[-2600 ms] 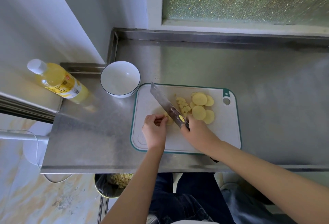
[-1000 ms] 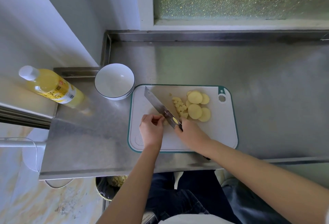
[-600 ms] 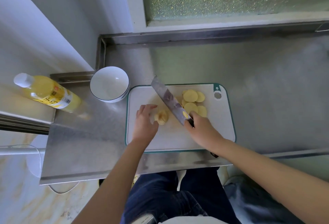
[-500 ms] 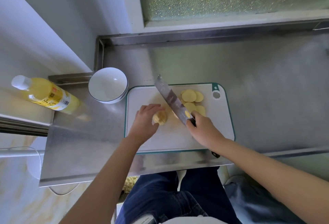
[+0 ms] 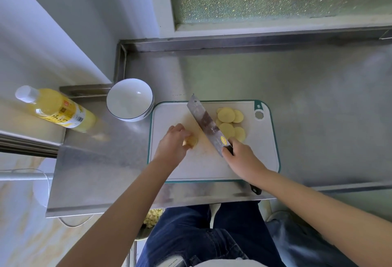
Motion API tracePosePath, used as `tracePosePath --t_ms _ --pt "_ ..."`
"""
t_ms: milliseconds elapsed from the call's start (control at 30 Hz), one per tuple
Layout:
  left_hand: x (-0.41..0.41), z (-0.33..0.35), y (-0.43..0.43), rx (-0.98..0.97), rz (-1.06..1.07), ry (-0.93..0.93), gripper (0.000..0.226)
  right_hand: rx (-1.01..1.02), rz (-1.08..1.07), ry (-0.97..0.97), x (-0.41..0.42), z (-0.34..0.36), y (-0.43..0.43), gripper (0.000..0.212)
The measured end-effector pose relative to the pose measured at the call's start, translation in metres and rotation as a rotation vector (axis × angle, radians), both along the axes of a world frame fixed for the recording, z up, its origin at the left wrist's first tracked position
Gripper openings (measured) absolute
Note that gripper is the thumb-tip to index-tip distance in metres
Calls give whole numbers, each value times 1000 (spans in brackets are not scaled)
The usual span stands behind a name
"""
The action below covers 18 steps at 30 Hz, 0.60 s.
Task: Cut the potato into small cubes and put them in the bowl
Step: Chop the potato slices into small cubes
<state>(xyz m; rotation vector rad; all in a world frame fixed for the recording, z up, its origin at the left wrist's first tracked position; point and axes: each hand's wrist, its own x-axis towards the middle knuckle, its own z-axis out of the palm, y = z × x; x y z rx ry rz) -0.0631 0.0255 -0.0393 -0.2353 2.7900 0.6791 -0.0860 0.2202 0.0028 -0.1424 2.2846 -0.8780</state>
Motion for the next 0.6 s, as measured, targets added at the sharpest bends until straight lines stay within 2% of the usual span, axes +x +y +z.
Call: tracePosePath --t_ms 267,333,467,600 --pt "4 1 21 116 392 36 41 6 18 -19 5 -1 -13 16" --pt "7 1 23 134 427 25 43 19 21 -13 5 -3 -17 19" --pt "15 -2 20 306 473 46 48 52 54 14 8 -9 -22 22" --pt "18 -3 18 354 531 104 39 55 72 29 14 -11 -28 15"
